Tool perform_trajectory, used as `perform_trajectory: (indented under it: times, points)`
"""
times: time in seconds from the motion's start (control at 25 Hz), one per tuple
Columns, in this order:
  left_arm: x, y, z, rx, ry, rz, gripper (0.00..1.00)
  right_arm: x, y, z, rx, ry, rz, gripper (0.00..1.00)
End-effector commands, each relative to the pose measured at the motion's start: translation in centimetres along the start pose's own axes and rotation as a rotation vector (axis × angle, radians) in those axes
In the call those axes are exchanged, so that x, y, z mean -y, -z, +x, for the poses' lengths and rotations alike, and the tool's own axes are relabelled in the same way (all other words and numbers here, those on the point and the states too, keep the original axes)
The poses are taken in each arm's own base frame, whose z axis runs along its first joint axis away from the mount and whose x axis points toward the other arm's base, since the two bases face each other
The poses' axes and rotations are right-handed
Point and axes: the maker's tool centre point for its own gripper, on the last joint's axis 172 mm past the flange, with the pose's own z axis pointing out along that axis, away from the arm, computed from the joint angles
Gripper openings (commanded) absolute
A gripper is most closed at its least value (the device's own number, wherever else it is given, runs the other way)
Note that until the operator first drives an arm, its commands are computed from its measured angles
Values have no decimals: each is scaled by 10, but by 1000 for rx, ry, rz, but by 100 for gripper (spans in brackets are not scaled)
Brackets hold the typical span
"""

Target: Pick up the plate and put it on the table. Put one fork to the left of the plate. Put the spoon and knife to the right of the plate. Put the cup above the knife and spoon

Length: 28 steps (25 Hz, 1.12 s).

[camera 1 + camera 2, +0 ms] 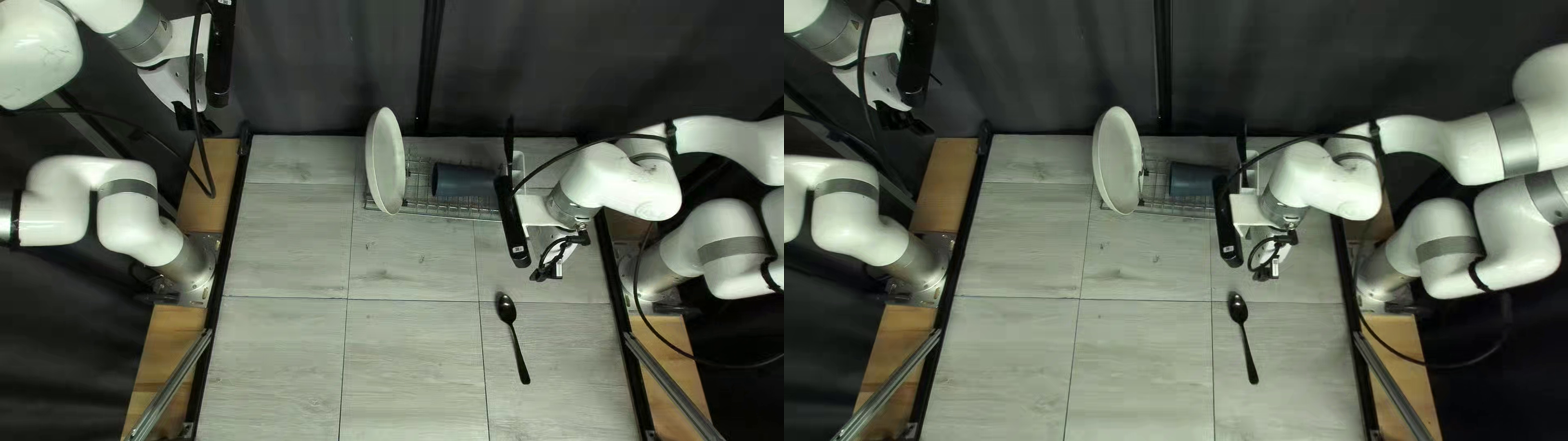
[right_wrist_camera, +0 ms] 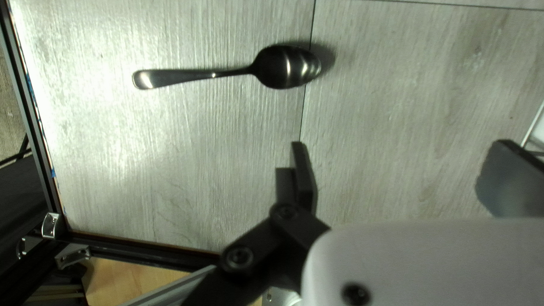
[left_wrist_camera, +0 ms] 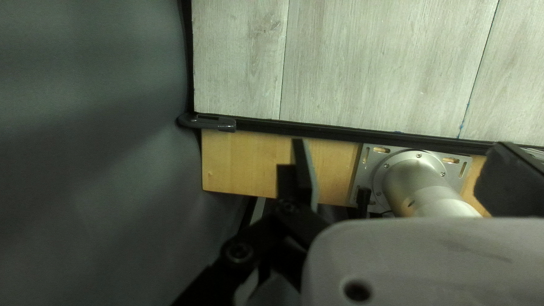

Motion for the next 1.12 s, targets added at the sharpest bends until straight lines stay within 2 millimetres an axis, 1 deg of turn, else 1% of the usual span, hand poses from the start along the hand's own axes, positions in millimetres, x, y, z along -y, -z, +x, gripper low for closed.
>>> perform_trajectory:
  times: [0.04, 0.12, 0.16, 0.2, 0.24, 0.28, 0.32, 0.36, 0.48, 0.52, 0.56, 0.6, 0.64, 0.68, 0.76, 0.8, 0.92, 1.12]
  points:
    - [0, 0, 0, 0, 0, 0, 100, -50, 33, -3, 3, 2, -34, 100]
    - [0, 0, 0, 0, 0, 0, 100, -89, 56, -3, 8, -15, -57, 100]
    - [0, 0, 0, 0, 0, 0, 100, -97, 60, -3, 8, -19, -59, 100]
    - [0, 0, 0, 0, 0, 0, 100, -120, 72, -2, 12, -35, -72, 100]
    - [0, 0, 0, 0, 0, 0, 100, -128, 77, -2, 13, -42, -78, 100]
    - [0, 0, 0, 0, 0, 0, 100, -147, 88, 0, 12, -52, -86, 100]
    - [0, 0, 0, 0, 0, 0, 100, -159, 95, 0, 11, -57, -92, 100]
    - [0, 0, 0, 0, 0, 0, 100, -166, 99, 1, 9, -59, -95, 100]
    - [0, 0, 0, 0, 0, 0, 100, -199, 112, 1, -3, -66, -106, 100]
    - [0, 0, 0, 0, 0, 0, 100, -211, 115, 3, -6, -62, -113, 100]
    - [0, 0, 0, 0, 0, 0, 100, -218, 117, 3, -7, -60, -117, 100]
    - [0, 0, 0, 0, 0, 0, 100, -234, 120, 5, -7, -62, -119, 100]
    - [0, 0, 0, 0, 0, 0, 100, -240, 121, 5, -7, -57, -118, 100]
    - [0, 0, 0, 0, 0, 0, 100, -252, 124, 6, -8, -55, -115, 100]
    - [0, 0, 0, 0, 0, 0, 100, -262, 128, 6, -9, -58, -113, 100]
    - [0, 0, 0, 0, 0, 0, 100, -272, 129, 5, -11, -58, -111, 100]
    - [0, 0, 0, 0, 0, 0, 100, -288, 124, 6, -5, -63, -99, 100]
    - [0, 0, 0, 0, 0, 0, 100, -292, 106, 7, 13, -62, -85, 100]
